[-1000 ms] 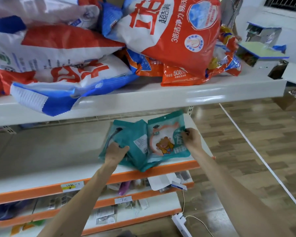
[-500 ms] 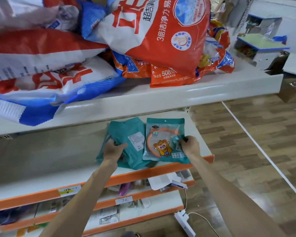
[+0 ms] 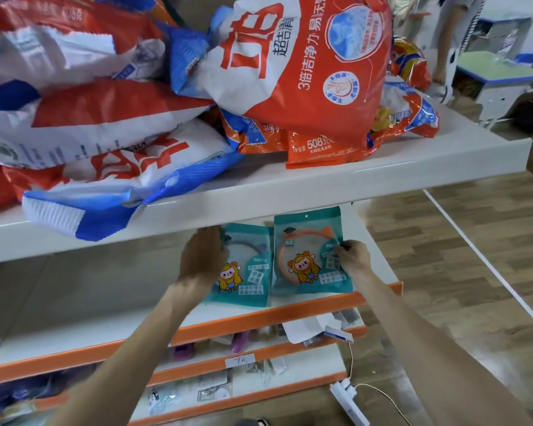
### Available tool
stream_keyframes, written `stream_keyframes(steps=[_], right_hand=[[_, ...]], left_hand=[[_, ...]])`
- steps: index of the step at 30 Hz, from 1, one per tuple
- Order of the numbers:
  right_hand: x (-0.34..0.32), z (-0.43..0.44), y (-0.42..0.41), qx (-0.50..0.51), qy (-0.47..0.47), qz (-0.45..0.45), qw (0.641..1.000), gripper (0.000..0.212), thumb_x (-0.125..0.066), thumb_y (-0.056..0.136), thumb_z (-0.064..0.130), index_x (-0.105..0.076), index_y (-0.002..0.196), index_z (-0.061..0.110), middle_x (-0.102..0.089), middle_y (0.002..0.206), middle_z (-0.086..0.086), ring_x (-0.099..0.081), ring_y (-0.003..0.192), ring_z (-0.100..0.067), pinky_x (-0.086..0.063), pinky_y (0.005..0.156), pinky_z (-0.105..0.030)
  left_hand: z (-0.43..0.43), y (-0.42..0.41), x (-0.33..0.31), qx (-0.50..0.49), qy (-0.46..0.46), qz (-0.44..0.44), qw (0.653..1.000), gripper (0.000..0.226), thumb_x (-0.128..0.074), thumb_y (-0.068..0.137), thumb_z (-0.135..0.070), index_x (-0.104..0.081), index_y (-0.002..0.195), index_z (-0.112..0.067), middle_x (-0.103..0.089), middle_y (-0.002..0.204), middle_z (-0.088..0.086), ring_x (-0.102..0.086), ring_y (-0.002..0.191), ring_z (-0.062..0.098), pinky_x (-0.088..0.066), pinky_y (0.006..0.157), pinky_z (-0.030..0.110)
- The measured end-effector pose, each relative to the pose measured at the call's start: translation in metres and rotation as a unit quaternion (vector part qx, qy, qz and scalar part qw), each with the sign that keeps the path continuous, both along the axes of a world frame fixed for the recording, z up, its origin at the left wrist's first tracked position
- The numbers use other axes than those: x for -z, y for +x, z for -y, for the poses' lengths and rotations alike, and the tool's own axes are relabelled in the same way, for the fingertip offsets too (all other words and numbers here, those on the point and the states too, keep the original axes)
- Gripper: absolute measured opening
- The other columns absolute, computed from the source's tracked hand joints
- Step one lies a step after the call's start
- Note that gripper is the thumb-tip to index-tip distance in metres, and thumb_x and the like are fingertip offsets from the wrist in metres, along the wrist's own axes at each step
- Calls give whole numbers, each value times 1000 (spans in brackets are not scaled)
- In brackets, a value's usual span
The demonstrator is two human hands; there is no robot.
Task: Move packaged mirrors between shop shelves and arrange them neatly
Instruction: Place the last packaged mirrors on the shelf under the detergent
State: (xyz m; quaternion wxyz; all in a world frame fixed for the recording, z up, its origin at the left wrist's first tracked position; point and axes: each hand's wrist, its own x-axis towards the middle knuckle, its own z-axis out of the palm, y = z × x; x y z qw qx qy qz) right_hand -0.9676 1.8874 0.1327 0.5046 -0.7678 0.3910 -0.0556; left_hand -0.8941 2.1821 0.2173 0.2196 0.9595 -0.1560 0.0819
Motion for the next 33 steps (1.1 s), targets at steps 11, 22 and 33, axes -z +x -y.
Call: stream_keyframes(steps=[11,22,33], right_hand=[[21,0,6,11,-41,13,999,21,-46,100,9,-64,106,1,-65,95,-12,-65,87,-29,-55,75,-42],[7,-10,4,43,31,-8,999,19,-51,101,22,-58,103,5,-67,96,-15,-68,86,-29,-59,76,-43],[-14,-22,-19,84,81,9,993,19,-58,98,21,-63,107,5,-69,96,-12,-70,82,-24,-60,74,-39]], left_hand=[[34,17,97,97,63,-89,989,27,-64,87,-33,-57,102,-12,-56,103,5,-56,95,25,-47,78,36],[-61,74,89,-153,-6,-335,930,70,-80,62,-57,-61,101,-2,-68,97,16,-66,92,32,-54,87,44],[-80,39,57,-163,-268,-360,879,21,-72,85,-20,-69,84,1,-65,79,15,-60,68,25,-52,67,35]])
